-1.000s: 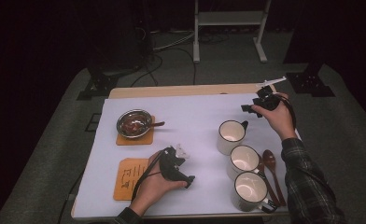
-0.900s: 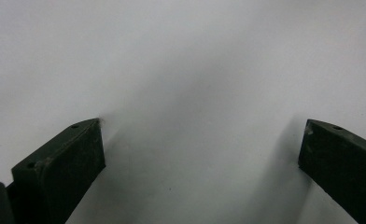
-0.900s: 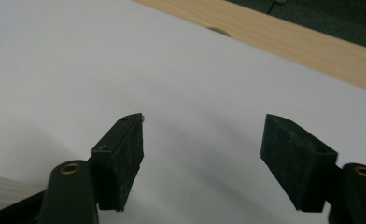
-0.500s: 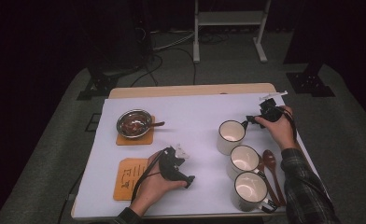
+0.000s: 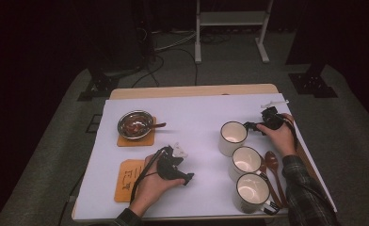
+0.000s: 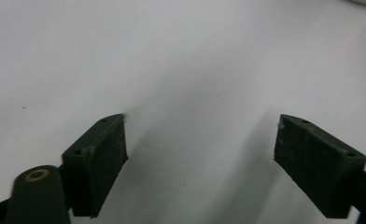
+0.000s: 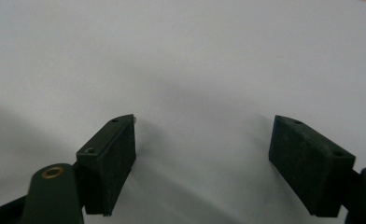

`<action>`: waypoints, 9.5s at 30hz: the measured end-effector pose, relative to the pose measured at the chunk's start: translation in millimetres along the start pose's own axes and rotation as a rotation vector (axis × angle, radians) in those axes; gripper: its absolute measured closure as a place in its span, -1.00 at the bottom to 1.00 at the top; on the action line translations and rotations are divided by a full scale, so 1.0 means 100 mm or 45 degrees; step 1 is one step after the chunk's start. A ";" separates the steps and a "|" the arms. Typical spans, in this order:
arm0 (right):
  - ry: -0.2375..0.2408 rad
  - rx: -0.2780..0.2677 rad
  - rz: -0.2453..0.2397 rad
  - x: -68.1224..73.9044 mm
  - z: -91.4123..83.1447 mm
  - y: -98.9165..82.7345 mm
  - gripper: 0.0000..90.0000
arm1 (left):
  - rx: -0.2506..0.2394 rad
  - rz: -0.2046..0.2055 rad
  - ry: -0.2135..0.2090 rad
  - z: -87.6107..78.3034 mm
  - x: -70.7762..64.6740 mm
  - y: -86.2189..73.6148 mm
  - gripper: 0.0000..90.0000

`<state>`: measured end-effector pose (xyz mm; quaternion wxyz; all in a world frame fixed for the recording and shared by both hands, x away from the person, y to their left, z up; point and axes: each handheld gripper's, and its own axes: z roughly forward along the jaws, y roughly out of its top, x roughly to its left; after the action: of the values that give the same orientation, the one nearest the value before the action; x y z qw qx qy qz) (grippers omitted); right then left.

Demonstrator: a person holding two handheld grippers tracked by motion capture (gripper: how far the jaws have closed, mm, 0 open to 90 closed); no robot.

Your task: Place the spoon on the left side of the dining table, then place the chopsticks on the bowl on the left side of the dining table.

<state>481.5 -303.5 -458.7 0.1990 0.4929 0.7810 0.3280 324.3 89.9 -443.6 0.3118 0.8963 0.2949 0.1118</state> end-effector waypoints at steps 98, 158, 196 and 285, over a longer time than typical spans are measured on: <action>-0.004 -0.063 0.011 0.00 0.01 -0.08 -0.57 | -0.043 -0.257 0.092 -0.24 1.76 0.53 1.00; -0.003 -0.064 0.011 0.00 0.01 -0.08 -0.57 | -0.109 -0.551 0.325 -0.34 2.59 0.28 1.00; -0.004 -0.064 0.010 0.00 0.01 -0.08 -0.57 | -0.121 -0.362 0.137 -0.35 2.05 0.56 0.22; -0.007 -0.038 -0.009 0.02 -0.07 -0.05 -0.54 | 0.056 0.032 -0.061 0.13 0.04 0.08 -0.82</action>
<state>473.2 -305.2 -457.2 0.2097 0.4881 0.7771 0.3376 336.5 81.2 -448.4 0.2976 0.9089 0.2785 0.0878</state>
